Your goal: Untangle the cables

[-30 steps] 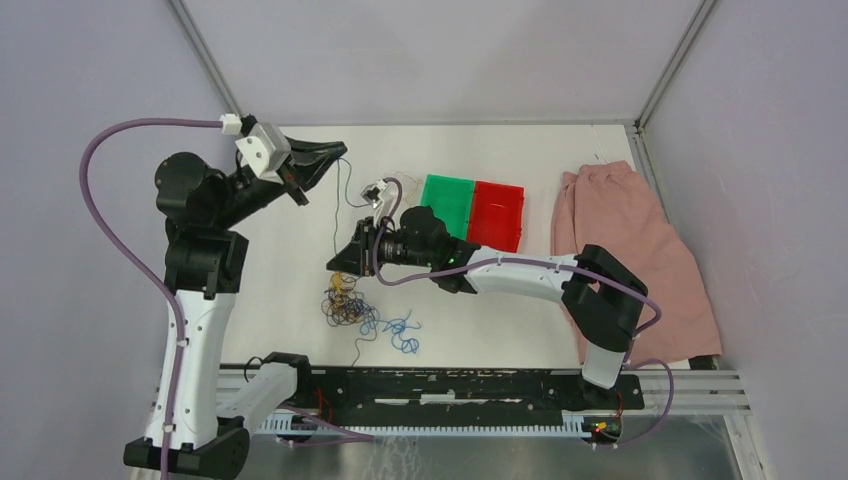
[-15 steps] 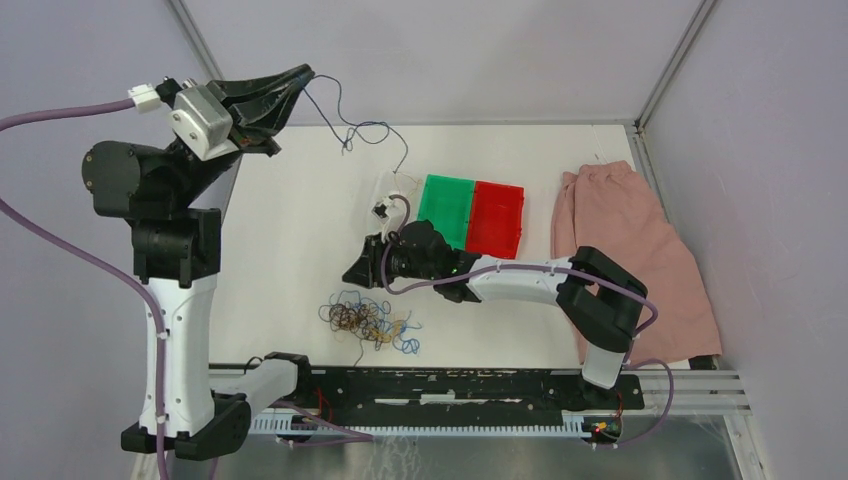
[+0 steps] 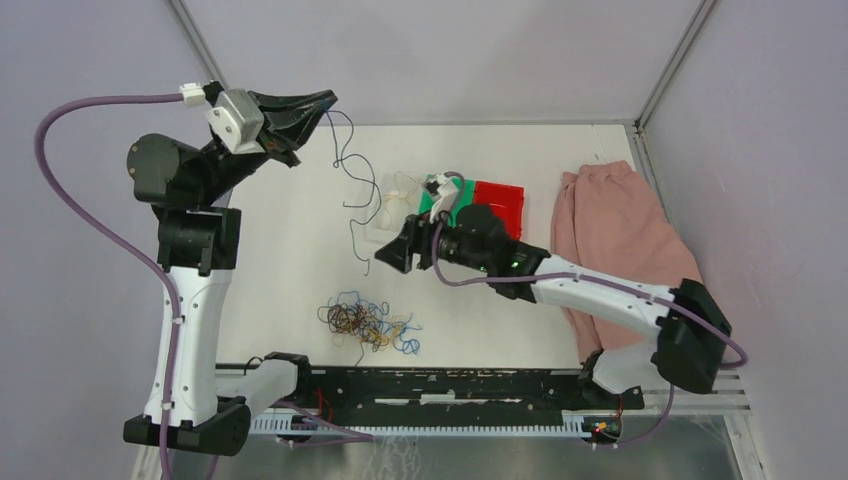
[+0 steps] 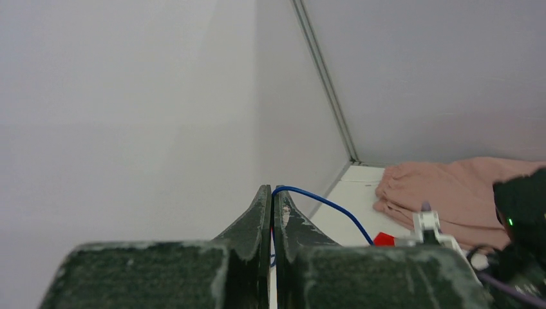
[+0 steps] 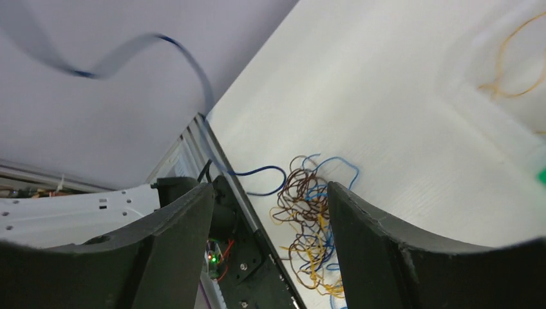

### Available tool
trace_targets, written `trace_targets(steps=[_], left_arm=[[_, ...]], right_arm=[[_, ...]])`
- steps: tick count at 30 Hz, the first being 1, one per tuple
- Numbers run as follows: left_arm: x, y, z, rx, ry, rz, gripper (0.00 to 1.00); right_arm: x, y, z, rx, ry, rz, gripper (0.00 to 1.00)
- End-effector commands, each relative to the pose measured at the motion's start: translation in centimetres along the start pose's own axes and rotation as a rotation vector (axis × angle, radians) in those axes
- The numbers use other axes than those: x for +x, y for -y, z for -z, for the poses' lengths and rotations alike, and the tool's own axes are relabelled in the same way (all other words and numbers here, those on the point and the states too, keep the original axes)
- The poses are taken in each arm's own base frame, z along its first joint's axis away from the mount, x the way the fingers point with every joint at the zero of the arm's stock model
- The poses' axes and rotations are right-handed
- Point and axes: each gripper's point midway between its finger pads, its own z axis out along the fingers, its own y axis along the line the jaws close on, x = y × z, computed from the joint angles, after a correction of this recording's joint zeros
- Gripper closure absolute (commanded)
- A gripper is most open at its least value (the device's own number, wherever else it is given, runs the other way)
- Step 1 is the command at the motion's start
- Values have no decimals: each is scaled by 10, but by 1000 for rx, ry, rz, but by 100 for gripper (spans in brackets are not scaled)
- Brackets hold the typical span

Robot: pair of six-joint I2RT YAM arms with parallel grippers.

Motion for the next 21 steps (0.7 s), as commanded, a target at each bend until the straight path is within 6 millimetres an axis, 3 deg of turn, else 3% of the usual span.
trace_targets(steps=[1,10,16,21], left_arm=[[13,25,0,95,2,97,97],[58,62,-35,224,-27,233,97],[84,66,-65,249,-26,253,97],[114,67,-90,257,-35,270,97]], right_arm=[[-39,25,35,89,102,45,29],[-70,90,80,306,181,30,33],[-87,142,109,539,231,-15,33],[-100,162,130,606,284,-39,33]])
